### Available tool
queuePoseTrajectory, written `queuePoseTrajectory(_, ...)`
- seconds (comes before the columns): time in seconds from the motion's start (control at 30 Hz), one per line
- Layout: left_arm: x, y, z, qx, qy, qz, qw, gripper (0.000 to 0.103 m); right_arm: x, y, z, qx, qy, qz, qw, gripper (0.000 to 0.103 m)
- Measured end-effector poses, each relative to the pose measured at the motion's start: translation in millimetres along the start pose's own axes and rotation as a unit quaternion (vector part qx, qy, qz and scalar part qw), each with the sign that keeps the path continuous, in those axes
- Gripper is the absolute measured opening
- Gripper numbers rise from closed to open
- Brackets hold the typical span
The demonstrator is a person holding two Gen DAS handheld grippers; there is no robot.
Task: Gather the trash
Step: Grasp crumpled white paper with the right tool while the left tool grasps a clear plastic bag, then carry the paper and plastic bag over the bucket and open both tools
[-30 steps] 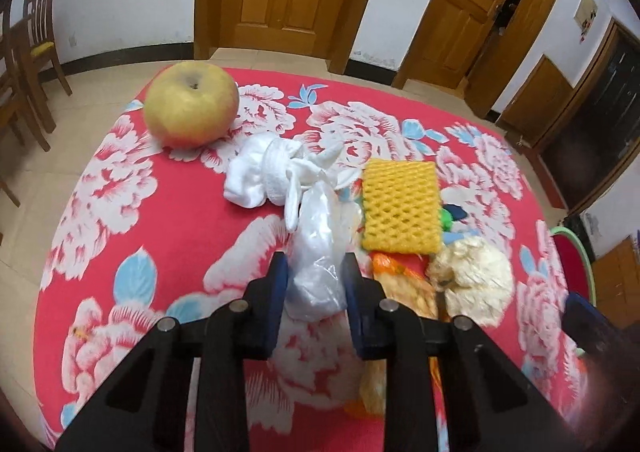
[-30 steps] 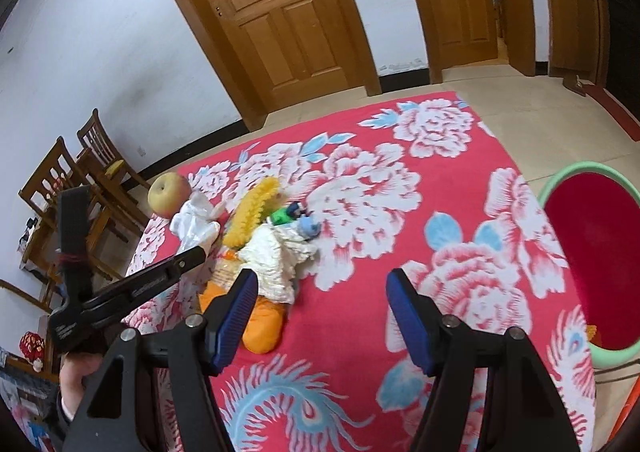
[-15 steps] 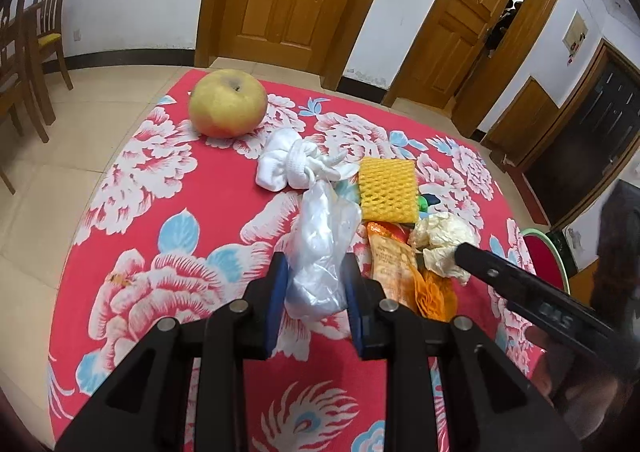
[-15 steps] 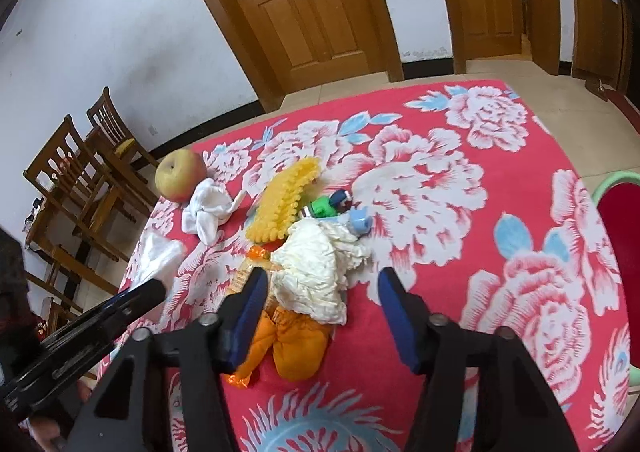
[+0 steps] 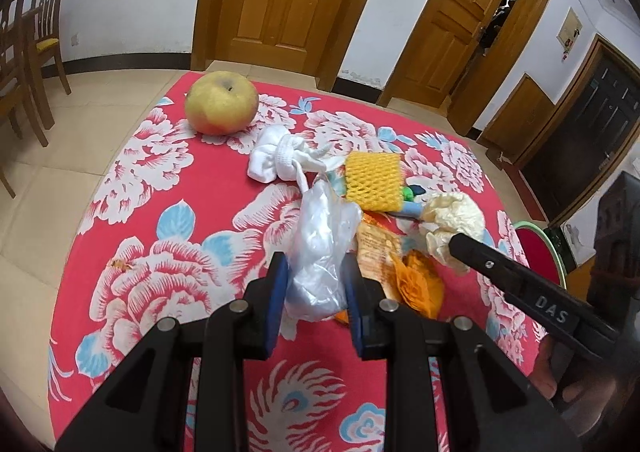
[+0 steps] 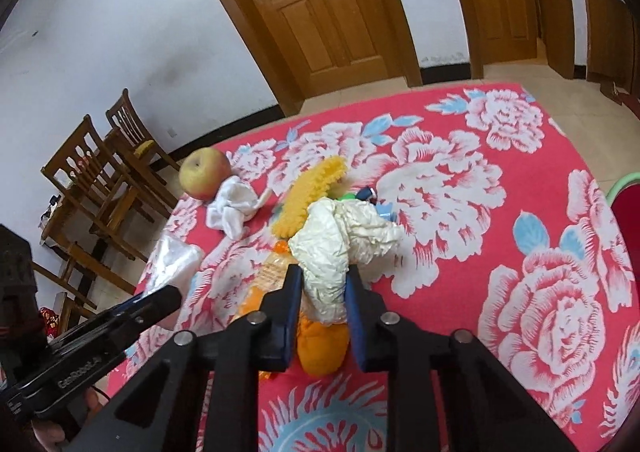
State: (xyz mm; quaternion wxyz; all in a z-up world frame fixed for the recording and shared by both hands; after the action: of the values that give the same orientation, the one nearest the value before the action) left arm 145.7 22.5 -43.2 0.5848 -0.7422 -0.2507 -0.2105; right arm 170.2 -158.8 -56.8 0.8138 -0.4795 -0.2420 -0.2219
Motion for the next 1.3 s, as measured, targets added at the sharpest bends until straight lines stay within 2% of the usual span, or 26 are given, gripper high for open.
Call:
queuePoseTrajectory(0.27,-4,-14,-15,-0.008,0.011,-0.006,0.9999,0.027,-9,-39,2,0.007,-0.003,-0.027,1.000,0.023)
queuePoseTrajectory(0.63,-13,-35,-52,-0.026,0.039,-0.013,0.9988,0.027,-22,-92,-17,-0.013,0.012,-0.062,0.998,0.023)
queuePoseTrajectory(1.3,-28,-40,-142,-0.062,0.104,-0.001,0.9927,0.027,-47,-183,-111,-0.086,0.086,-0.122,0.985,0.023)
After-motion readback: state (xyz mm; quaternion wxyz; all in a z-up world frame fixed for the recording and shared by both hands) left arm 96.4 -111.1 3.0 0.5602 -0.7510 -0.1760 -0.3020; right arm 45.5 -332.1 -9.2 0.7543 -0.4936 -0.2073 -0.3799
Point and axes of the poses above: each gripper's, at about its wrist camera, not at the fingertips, and y roughly the way its jaws point, z to its left, x to its top, the point moved 4 cm from there along y, roughly the way its jaws point, and after that the axes turned 5 degrees about x, right-handed, at the moved point
